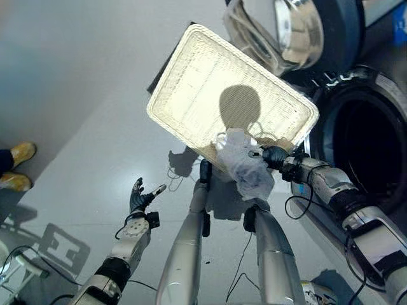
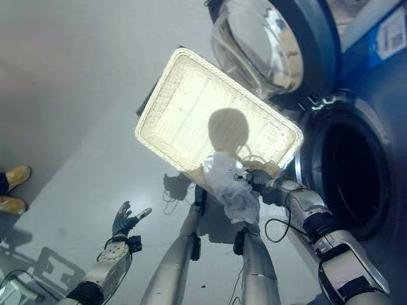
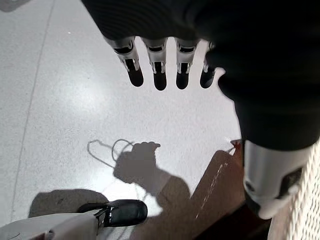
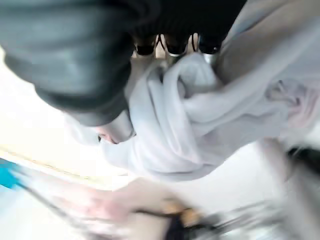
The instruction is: Put the clothes into the washing machine.
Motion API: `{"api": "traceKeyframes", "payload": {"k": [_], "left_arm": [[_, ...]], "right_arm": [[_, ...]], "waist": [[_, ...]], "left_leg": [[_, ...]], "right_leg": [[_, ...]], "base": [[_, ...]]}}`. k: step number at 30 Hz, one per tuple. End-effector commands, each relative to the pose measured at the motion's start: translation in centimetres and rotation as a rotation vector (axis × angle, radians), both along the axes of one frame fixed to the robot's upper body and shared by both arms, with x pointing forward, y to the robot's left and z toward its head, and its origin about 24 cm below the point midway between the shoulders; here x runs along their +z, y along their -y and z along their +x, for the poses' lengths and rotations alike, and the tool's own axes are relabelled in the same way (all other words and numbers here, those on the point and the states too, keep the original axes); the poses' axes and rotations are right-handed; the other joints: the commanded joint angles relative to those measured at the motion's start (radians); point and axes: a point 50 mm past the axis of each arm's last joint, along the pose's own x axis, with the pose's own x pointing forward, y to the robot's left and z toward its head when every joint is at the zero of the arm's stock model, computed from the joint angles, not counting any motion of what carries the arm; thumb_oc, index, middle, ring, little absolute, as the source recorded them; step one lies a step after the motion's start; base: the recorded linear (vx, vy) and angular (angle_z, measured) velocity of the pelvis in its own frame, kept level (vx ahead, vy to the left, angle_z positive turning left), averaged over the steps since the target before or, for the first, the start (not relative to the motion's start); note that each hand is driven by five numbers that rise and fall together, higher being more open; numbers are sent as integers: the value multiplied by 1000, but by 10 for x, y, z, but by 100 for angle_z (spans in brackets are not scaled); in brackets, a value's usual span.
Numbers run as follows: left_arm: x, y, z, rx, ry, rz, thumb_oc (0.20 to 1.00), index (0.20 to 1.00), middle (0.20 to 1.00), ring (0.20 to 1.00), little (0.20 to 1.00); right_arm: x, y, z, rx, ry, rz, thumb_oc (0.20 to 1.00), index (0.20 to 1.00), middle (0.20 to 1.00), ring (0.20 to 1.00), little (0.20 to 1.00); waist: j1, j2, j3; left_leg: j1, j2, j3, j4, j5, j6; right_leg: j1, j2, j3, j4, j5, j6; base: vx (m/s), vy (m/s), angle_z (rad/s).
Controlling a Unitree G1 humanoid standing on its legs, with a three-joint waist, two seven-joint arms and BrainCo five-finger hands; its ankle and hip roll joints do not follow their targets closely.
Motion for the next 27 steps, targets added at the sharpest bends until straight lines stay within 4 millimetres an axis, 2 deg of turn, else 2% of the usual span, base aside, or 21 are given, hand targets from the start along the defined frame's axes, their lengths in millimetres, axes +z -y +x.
{"api": "traceKeyframes", "payload": {"k": [1, 2, 5, 6, 7, 8, 10, 11, 12, 13, 16, 20, 21, 25, 26, 27], "left_arm": [[-7, -8, -13, 31, 9, 33, 1000, 1000, 1000, 1000, 1000], [-9, -6, -14, 35, 10, 32, 1000, 1000, 1000, 1000, 1000], [-11, -6, -16, 45, 9, 32, 1000, 1000, 1000, 1000, 1000], [-11, -5, -16, 46, 9, 31, 1000, 1000, 1000, 1000, 1000], [-13, -6, -19, 66, 9, 28, 1000, 1000, 1000, 1000, 1000], [-14, -6, -20, 68, 9, 28, 1000, 1000, 1000, 1000, 1000], [-16, -7, -23, 89, 8, 18, 1000, 1000, 1000, 1000, 1000], [-16, -7, -23, 89, 8, 18, 1000, 1000, 1000, 1000, 1000], [-17, -8, -24, 95, 8, 17, 1000, 1000, 1000, 1000, 1000], [-19, -9, -27, 109, 8, 12, 1000, 1000, 1000, 1000, 1000], [-22, -12, -30, 123, 10, 5, 1000, 1000, 1000, 1000, 1000], [-22, -14, -29, 129, 6, 6, 1000, 1000, 1000, 1000, 1000], [-22, -13, -28, 127, 3, 3, 1000, 1000, 1000, 1000, 1000], [-20, -9, -23, 116, -5, 2, 1000, 1000, 1000, 1000, 1000], [-19, -9, -21, 115, -1, 1, 1000, 1000, 1000, 1000, 1000], [-17, -4, -17, 104, -7, 4, 1000, 1000, 1000, 1000, 1000]], "right_arm": [[25, -24, -3, 54, 31, 417, 200, 200, 200, 200, 200], [29, -21, -3, -11, 29, 607, 200, 200, 200, 200, 200], [29, -11, -3, -97, 40, 802, 200, 200, 200, 200, 200], [29, -10, -3, -103, 40, 813, 200, 200, 200, 200, 200], [22, 10, -6, -269, 67, 1027, 200, 200, 200, 200, 200], [20, 14, -7, -297, 73, 1044, 200, 200, 200, 200, 200], [9, 36, -11, -470, 101, 1195, 200, 200, 200, 200, 200], [9, 36, -11, -470, 101, 1195, 200, 200, 200, 200, 200], [5, 46, -13, -548, 113, 1261, 200, 200, 200, 200, 200], [-6, 65, -21, -706, 160, 1342, 200, 200, 200, 200, 200], [-15, 94, -35, -962, 252, 1417, 200, 200, 200, 200, 200], [-1, 137, -55, -1347, 394, 1528, 200, 200, 200, 200, 200], [8, 149, -61, -1443, 448, 1572, 200, 200, 200, 200, 200], [25, 171, -72, -1658, 520, 1677, 200, 200, 200, 200, 200], [27, 171, -72, -1660, 524, 1685, 200, 200, 200, 200, 200], [39, 183, -79, -1770, 571, 1743, 200, 200, 200, 200, 200]], "waist": [[-2, 15, 6], [-11, 21, 6], [-23, 24, 6], [-24, 24, 6], [-43, 25, 6], [-45, 25, 6], [-62, 27, 6], [-62, 27, 6], [-67, 28, 6], [-81, 32, 6], [-99, 40, 6], [-118, 49, 6], [-120, 53, 6], [-121, 64, 6], [-121, 65, 6], [-120, 69, 6]], "left_leg": [[1, -56, 40, 69, -89, -1], [6, -57, 46, 73, -96, 1], [11, -60, 51, 76, -103, 4], [12, -60, 52, 76, -103, 4], [18, -60, 62, 79, -111, 5], [18, -59, 64, 79, -112, 5], [25, -57, 74, 77, -114, 5], [25, -57, 74, 77, -114, 5], [28, -56, 77, 75, -115, 4], [38, -52, 87, 68, -117, 3], [52, -48, 99, 60, -119, 0], [69, -46, 112, 58, -123, -2], [75, -47, 116, 58, -125, -2], [78, -50, 121, 65, -128, -2], [70, -50, 123, 66, -122, -1], [67, -52, 123, 73, -122, -2]], "right_leg": [[41, -2, -6, -32, 13, 93], [43, -1, 3, -33, 12, 94], [45, 0, 14, -34, 13, 94], [46, 0, 15, -35, 13, 94], [50, 2, 28, -38, 15, 95], [50, 2, 30, -38, 15, 95], [52, 6, 44, -40, 16, 94], [52, 6, 44, -40, 16, 94], [54, 7, 48, -40, 16, 95], [60, 9, 59, -44, 15, 95], [70, 10, 74, -47, 12, 96], [83, 10, 91, -48, 10, 95], [89, 10, 94, -49, 9, 95], [94, 9, 100, -48, 9, 95], [86, 8, 100, -50, 16, 93], [88, 7, 101, -51, 18, 92]], "base": [[-26, 30, -26], [-25, 23, -19], [-20, 12, -13], [-38, 27, -6], [-33, 28, -5], [-39, 50, -10], [-12, 44, -15], [-4, 33, -25], [-1, 50, -26], [1, 63, -32], [7, 48, -24], [20, 25, -26], [21, 11, -12], [6, 1, -7], [0, 0, 0], [0, 0, 0]]}}
